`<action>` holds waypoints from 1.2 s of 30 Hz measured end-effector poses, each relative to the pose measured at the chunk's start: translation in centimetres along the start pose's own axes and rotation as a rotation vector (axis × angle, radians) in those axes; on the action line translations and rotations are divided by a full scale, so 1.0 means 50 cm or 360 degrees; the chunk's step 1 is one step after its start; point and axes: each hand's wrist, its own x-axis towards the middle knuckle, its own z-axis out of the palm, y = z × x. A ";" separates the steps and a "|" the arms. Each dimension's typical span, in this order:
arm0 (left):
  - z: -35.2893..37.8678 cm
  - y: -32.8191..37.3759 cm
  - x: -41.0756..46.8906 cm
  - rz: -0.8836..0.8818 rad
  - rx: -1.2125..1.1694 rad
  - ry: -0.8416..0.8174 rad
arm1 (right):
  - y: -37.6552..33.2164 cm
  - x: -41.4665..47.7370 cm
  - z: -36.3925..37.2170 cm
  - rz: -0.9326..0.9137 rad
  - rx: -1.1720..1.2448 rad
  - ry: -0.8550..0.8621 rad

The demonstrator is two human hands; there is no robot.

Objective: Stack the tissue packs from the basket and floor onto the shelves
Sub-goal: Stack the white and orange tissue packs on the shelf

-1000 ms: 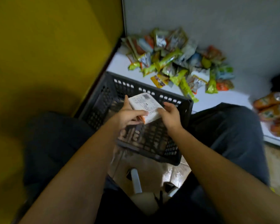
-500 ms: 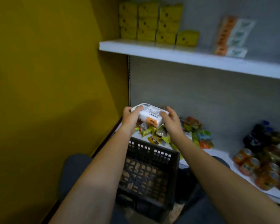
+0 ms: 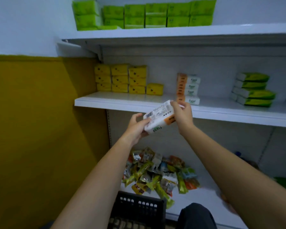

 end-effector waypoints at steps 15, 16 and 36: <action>0.235 0.142 0.155 0.0167 0.0517 -0.0270 | -0.022 0.150 -0.077 -0.0548 -0.0201 -0.0374; 0.244 0.147 0.169 0.0154 0.0505 -0.0302 | -0.023 0.167 -0.085 -0.0595 -0.0257 -0.0384; 0.359 0.032 0.442 0.0449 0.0532 -0.0170 | 0.070 0.422 -0.184 -0.0330 -0.0468 0.0115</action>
